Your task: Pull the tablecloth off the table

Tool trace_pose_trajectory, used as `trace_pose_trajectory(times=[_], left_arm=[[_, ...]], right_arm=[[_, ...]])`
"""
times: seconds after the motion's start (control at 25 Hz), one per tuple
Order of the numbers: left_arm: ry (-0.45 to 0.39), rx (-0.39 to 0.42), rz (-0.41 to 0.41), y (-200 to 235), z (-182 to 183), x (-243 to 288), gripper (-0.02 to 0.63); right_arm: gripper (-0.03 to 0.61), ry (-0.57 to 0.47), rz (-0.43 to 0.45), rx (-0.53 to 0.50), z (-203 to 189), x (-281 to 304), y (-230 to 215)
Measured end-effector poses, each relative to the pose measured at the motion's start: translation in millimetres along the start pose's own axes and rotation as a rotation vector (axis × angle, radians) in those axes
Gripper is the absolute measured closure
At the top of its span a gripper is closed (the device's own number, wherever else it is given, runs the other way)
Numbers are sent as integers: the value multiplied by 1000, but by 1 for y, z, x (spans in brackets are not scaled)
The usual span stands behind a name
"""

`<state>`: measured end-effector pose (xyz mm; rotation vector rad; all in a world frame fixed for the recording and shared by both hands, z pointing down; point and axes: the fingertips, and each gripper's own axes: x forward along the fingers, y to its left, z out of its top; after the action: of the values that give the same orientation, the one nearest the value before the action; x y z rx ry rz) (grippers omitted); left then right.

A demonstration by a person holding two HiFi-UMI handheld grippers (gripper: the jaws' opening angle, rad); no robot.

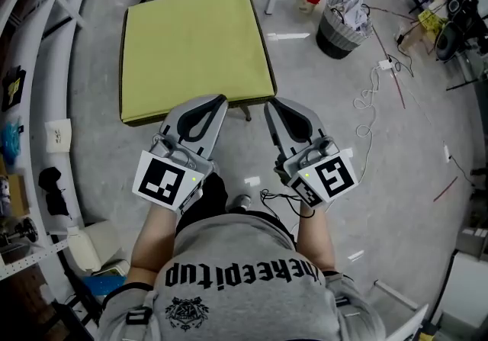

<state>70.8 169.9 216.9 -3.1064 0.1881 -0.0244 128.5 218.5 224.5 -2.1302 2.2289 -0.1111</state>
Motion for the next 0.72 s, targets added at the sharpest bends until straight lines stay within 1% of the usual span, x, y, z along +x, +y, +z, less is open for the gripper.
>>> trace_pose_trajectory(times=[0.4, 0.72], left_arm=[[-2, -12, -66, 51, -7, 25, 600], [6, -25, -133, 78, -16, 36, 600]], right_arm=[[566, 8, -76, 9, -5, 48, -21], [566, 20, -140, 12, -10, 76, -27]])
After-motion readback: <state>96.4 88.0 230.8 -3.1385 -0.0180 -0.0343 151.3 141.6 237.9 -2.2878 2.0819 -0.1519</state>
